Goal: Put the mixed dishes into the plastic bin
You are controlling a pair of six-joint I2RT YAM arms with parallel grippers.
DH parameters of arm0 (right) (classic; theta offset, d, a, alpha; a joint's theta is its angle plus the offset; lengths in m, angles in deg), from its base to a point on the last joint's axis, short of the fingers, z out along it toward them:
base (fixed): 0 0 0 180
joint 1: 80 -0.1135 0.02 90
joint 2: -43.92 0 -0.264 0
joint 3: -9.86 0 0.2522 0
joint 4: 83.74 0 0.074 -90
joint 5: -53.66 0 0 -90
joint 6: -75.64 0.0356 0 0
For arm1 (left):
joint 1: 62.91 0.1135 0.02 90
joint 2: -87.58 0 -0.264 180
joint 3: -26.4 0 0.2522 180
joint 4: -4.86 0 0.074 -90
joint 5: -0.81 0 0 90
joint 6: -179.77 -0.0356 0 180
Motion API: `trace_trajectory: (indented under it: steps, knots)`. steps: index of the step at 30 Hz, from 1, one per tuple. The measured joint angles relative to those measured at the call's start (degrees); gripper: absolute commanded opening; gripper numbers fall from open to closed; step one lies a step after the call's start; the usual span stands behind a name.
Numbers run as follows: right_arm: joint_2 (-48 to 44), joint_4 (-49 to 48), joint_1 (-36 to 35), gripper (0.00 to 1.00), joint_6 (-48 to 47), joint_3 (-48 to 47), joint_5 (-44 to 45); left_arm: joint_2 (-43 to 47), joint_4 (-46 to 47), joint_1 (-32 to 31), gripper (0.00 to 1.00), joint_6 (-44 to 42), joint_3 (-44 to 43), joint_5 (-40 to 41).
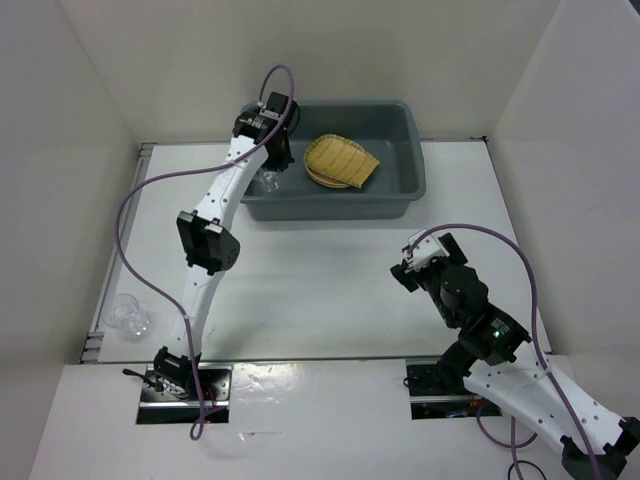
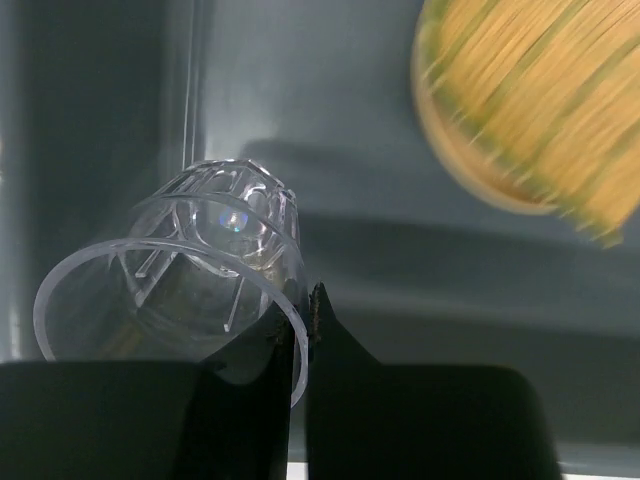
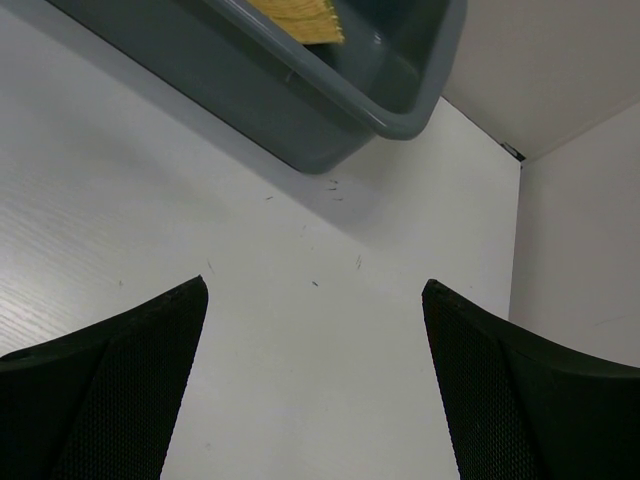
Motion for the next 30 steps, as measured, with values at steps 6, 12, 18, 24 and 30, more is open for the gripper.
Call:
trace_trajectory:
  steps: [6,12,18,24,30]
  knots:
    - [1.27,0.04,0.00,0.92,0.00,0.00,-0.81,-0.96,-3.30,0.72,0.00,-1.09,4.07,-2.38]
    - [1.70,0.07,0.00,0.93,0.00,0.00,-1.68,-4.00,-2.86,0.68,0.04,-1.42,3.89,-4.15]
    - [1.75,0.11,0.00,0.95,-0.22,0.00,-2.19,-8.17,-2.64,0.07,0.14,-1.53,3.91,-6.54]
    - [1.75,0.11,0.00,0.95,-0.24,0.00,-2.19,-8.46,-2.73,-0.15,0.47,-1.57,3.23,-6.93]
    - [2.78,0.13,0.00,0.97,-0.42,0.00,-2.21,-6.47,-2.86,0.44,1.00,-2.03,-0.42,-4.13]
